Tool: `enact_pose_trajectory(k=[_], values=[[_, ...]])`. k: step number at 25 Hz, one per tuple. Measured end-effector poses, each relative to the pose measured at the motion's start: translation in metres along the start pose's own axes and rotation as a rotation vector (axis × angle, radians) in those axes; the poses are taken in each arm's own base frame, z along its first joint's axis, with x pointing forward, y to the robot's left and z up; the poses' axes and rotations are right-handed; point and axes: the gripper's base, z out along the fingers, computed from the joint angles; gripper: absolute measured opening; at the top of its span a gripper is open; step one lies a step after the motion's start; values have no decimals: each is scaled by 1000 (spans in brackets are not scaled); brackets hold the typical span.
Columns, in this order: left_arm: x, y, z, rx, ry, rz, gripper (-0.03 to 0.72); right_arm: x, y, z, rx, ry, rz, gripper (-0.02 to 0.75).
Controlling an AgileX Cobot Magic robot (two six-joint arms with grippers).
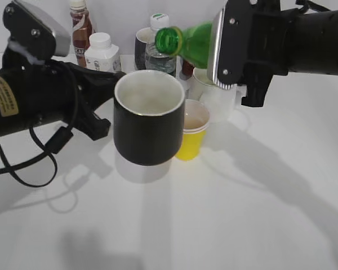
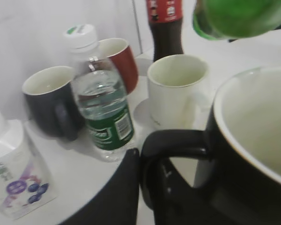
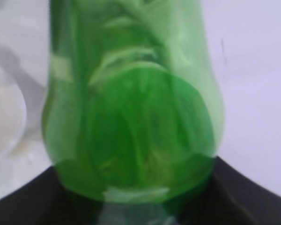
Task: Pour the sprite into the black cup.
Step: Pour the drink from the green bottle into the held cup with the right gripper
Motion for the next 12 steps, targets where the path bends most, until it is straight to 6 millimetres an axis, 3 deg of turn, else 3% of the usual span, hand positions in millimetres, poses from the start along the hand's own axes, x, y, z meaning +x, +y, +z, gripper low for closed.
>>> enact_pose_trajectory(k=[12], values=[[-1,-8,1,26,-3,7,46,-1,0,0,6,-5,-265,412]])
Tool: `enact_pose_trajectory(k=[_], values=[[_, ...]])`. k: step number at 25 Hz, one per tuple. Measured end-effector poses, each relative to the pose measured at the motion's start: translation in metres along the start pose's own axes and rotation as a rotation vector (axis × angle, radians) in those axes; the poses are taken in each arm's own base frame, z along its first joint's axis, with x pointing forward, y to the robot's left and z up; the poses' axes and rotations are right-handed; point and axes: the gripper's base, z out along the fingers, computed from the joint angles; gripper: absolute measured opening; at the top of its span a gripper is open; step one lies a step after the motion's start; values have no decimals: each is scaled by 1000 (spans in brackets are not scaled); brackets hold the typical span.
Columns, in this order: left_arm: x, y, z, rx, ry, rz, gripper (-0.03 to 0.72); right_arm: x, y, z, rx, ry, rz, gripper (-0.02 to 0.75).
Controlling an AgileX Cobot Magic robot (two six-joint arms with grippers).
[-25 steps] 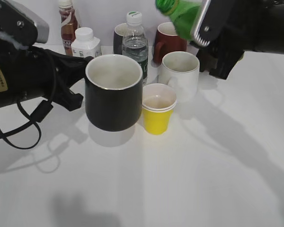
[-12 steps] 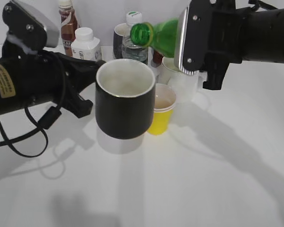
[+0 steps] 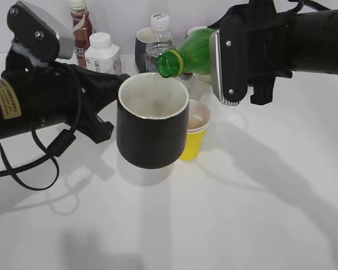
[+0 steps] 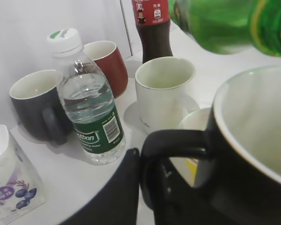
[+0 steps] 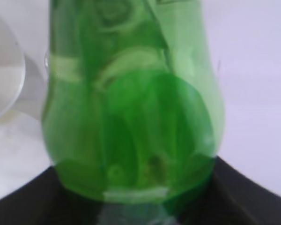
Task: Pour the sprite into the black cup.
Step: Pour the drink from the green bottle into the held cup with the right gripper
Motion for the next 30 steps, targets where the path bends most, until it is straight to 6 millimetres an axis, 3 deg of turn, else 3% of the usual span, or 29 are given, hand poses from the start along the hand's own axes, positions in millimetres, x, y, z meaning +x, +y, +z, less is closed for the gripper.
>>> enact_pose_trajectory(k=[30], values=[[1,0,0,-2,13,0,46,-2,-10,-1,111,-11,-151,412]])
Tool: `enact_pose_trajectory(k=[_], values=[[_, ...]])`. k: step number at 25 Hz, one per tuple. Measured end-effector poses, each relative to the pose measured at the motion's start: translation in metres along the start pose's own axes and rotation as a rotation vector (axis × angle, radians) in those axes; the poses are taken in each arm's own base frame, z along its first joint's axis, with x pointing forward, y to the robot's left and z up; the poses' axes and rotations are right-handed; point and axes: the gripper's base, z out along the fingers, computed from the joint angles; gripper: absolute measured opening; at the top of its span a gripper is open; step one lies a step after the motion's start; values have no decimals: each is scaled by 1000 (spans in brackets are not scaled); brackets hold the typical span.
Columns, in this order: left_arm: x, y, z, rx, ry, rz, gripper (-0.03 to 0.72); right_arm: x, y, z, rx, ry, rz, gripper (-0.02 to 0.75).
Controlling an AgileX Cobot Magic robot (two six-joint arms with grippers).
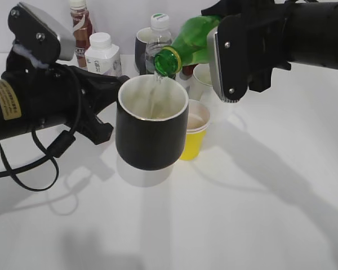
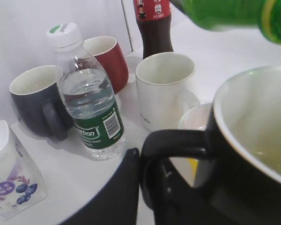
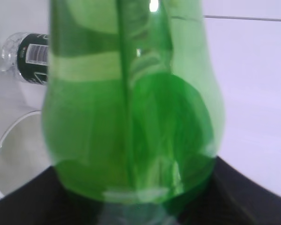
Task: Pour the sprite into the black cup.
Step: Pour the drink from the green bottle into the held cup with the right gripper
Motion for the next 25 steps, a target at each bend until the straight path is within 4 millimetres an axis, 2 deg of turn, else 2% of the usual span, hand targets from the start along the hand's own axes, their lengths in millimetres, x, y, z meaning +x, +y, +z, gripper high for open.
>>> enact_pose_trajectory(k=[25], values=[[1,0,0,-1,6,0,46,0,-2,0,17,-3,-5,412]])
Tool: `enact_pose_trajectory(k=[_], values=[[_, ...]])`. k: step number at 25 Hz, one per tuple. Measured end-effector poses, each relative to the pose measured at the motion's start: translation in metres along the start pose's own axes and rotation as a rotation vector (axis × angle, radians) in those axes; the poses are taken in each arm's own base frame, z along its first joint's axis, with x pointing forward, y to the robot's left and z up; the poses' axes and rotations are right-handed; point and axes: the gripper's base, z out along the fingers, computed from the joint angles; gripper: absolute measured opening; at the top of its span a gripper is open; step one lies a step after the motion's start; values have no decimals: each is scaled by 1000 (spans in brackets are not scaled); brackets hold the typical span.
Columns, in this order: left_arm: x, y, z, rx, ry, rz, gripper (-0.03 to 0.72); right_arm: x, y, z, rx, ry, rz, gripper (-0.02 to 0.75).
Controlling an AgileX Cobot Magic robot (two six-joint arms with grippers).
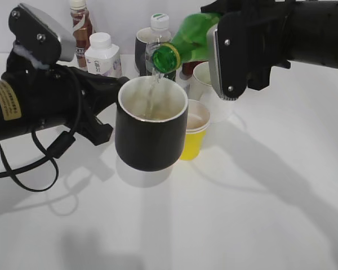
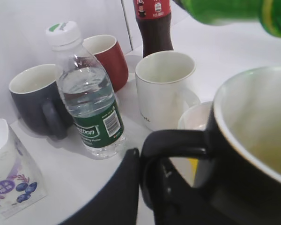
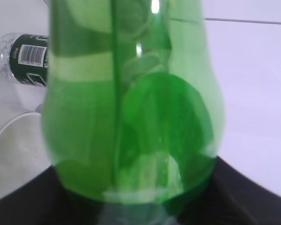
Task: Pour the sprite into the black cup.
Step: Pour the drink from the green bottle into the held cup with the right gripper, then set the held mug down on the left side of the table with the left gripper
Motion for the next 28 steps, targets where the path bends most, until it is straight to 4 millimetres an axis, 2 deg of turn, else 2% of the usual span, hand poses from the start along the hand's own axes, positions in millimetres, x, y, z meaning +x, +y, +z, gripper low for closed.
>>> enact_pose_trajectory(k=[8,12,14,19,21,23,28], values=[[0,0,0,0,3,1,46,4,0,0,2,40,147,410],[0,0,0,0,2,1,46,5,6,0,-65,63,247,410],[0,0,0,1,-2,1,46,6,8,-1,-74,84,409,410],[-1,4,-1,-15,-17,-14,46,14,9,-1,-33,156,941,410],[2,14,-2,-61,-11,-57,46,21,9,-2,-6,190,1131,410],[6,29,-5,-125,-6,-105,46,38,11,-5,39,240,1298,410],[18,77,-16,-322,-31,-154,46,75,25,-16,157,350,1517,410]])
